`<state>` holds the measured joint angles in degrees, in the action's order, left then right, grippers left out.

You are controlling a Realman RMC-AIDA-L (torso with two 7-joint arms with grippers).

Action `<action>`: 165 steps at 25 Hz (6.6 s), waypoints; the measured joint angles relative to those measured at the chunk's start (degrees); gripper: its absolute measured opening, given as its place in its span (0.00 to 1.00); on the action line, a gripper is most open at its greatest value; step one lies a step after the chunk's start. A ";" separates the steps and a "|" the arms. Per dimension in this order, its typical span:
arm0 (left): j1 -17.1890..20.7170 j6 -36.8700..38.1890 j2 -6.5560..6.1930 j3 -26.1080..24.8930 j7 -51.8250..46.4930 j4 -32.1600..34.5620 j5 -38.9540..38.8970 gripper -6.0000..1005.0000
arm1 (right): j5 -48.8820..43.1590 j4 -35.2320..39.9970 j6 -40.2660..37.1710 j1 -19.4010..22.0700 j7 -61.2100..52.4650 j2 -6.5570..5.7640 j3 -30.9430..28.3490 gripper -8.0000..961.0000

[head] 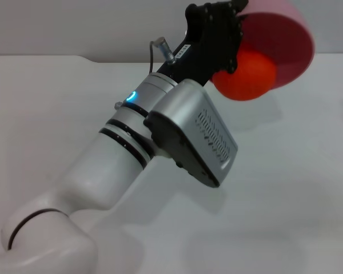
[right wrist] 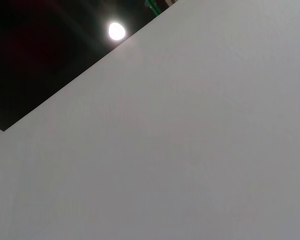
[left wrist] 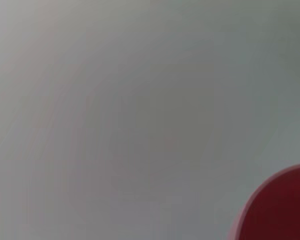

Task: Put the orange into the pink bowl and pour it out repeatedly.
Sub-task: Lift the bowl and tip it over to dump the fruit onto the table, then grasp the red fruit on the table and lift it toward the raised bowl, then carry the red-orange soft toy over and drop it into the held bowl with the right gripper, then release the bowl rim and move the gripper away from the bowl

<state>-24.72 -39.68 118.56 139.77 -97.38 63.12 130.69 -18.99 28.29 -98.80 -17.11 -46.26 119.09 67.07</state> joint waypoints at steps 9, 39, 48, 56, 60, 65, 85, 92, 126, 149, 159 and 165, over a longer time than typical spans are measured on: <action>-0.13 -2.89 0.01 0.79 0.11 -0.72 2.35 0.05 | 0.19 0.00 -0.09 -0.21 -0.04 0.00 0.74 0.59; -8.40 49.36 -0.58 -25.64 -45.72 1.20 3.77 0.05 | 0.31 -0.13 0.44 -0.76 -0.49 -0.05 0.67 0.59; -18.37 94.52 -0.89 -56.94 -32.73 -3.52 -8.34 0.05 | -2.59 -1.27 3.15 -1.38 -5.35 -0.89 0.39 0.59; -22.44 110.63 -6.13 -80.88 -30.77 -10.45 -1.68 0.05 | -21.27 -0.10 11.29 -2.10 -16.33 -5.74 -0.06 0.59; -21.10 111.34 -7.30 -82.24 -31.37 -10.48 -1.19 0.05 | -35.17 3.47 16.31 -2.42 -24.31 -7.75 -1.57 0.59; -20.24 111.35 -7.53 -82.49 -31.39 -10.77 -1.13 0.05 | -55.57 9.25 20.57 -3.71 -32.17 -7.40 -4.29 0.59; -18.01 110.62 -6.61 -81.92 -31.38 -11.61 -1.09 0.05 | -103.65 14.68 29.15 -19.75 -57.20 -0.33 1.78 0.59; -17.56 110.32 -6.36 -81.94 -31.21 -11.62 -1.11 0.05 | -104.30 14.98 29.30 -20.83 -60.28 -0.56 5.54 0.59; -17.20 109.19 -6.49 -81.48 -30.53 -12.41 -1.14 0.05 | -87.97 53.21 2.06 -15.73 -64.62 -0.25 -4.34 0.08; -20.70 111.94 -1.58 -75.82 -29.81 -10.91 -1.14 0.05 | -86.14 43.69 29.18 -15.86 -58.38 -0.05 5.87 0.13; -20.91 111.11 -1.91 -75.77 -29.71 -11.33 -1.14 0.05 | -85.31 44.55 30.09 -14.97 -58.31 0.15 5.58 0.32; -20.45 109.91 -1.47 -75.79 -29.71 -11.51 -1.15 0.05 | -73.68 45.77 31.81 -9.79 -47.78 0.43 2.43 0.59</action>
<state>-45.17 70.24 117.09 63.98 -127.08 51.62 129.54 -92.68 74.07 -66.99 -26.90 -94.04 119.52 69.49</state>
